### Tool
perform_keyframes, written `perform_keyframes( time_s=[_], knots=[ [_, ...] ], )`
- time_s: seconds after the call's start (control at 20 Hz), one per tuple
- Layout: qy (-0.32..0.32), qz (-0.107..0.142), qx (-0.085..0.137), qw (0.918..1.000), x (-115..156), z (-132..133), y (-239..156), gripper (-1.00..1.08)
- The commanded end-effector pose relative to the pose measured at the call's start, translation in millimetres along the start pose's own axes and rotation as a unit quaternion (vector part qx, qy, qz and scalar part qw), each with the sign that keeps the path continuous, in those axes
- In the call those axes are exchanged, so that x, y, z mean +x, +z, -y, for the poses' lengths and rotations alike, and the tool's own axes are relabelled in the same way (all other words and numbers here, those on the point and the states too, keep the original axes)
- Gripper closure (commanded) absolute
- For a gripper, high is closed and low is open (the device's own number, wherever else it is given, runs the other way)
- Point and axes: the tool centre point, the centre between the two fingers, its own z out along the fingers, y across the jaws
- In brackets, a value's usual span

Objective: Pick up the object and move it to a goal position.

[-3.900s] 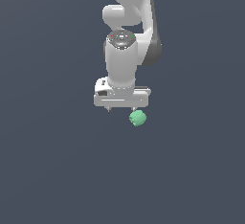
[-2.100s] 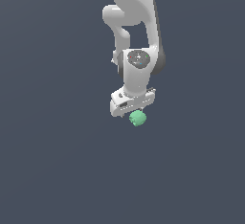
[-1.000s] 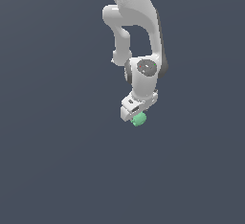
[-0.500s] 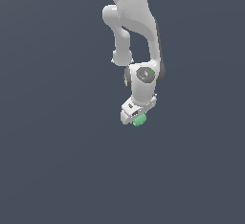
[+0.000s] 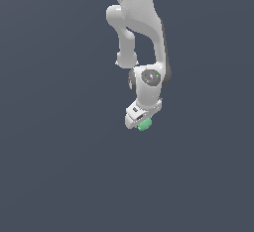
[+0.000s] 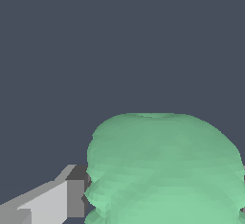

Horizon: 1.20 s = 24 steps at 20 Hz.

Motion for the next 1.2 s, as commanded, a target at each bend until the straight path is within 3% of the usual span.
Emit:
perform_keyframes(
  time_s=[0.0,0.5,1.15],
  knots=[
    [0.000,0.000,0.000,1.0000,0.1,-0.1,0.0,1.08],
    [0.000,0.000,0.000,1.0000,12.3,-24.7,-12.0,1.08],
    [0.000,0.000,0.001,1.0000,49.8,-97.8,-46.9,1.08]
  ],
)
